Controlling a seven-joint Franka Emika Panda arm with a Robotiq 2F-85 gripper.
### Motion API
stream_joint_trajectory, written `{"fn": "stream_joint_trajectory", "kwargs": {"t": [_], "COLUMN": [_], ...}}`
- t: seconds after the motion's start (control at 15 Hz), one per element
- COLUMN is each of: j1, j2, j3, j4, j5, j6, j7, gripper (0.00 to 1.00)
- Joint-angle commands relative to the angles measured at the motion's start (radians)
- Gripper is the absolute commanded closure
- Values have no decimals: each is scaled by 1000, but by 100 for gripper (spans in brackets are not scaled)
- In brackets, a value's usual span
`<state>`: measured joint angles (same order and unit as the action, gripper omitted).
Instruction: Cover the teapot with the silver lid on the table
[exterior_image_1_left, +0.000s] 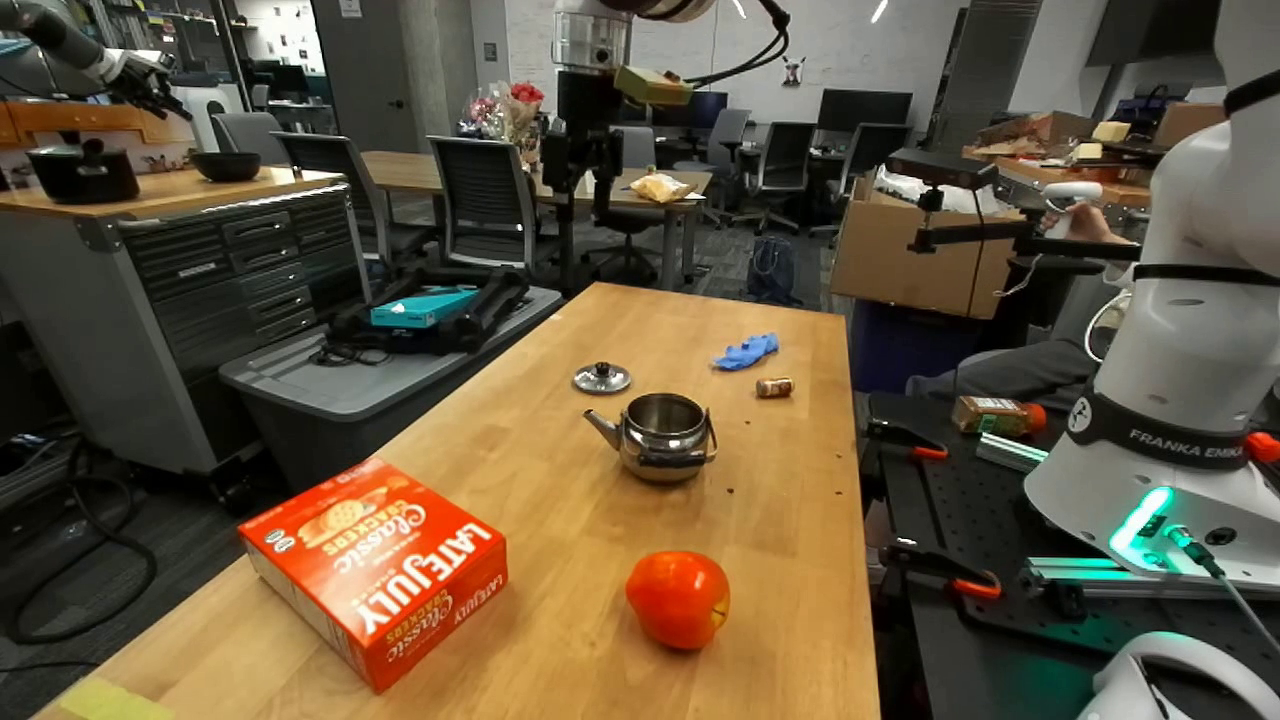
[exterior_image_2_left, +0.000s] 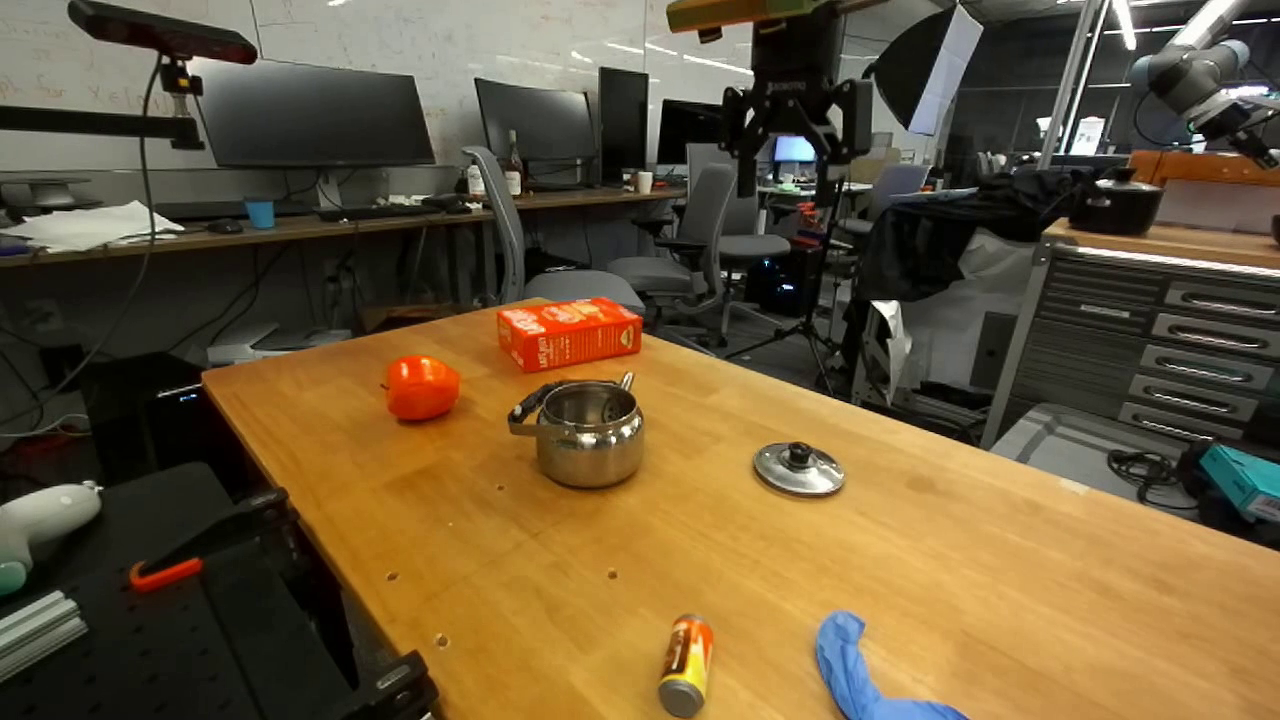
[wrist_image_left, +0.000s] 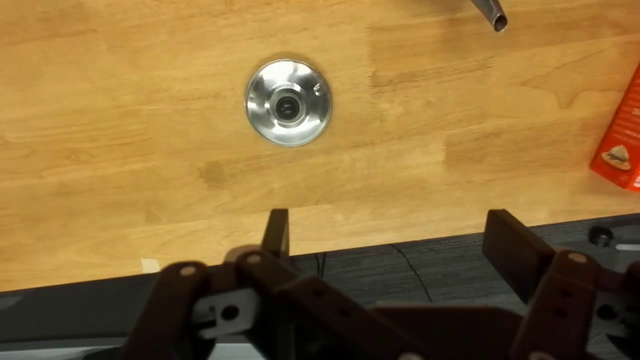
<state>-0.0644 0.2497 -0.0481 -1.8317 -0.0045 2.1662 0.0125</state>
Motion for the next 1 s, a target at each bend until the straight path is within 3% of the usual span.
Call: {"fn": "stream_joint_trajectory", "kwargs": {"t": [0.0, 0.93], "j1": [-26, -67], "j2": [67, 226], "j3": [-4, -1], "j4": [40, 82], "j5": [48, 87], "j6": [19, 105], "j7": [-36, -64], "gripper": [0, 0]}}
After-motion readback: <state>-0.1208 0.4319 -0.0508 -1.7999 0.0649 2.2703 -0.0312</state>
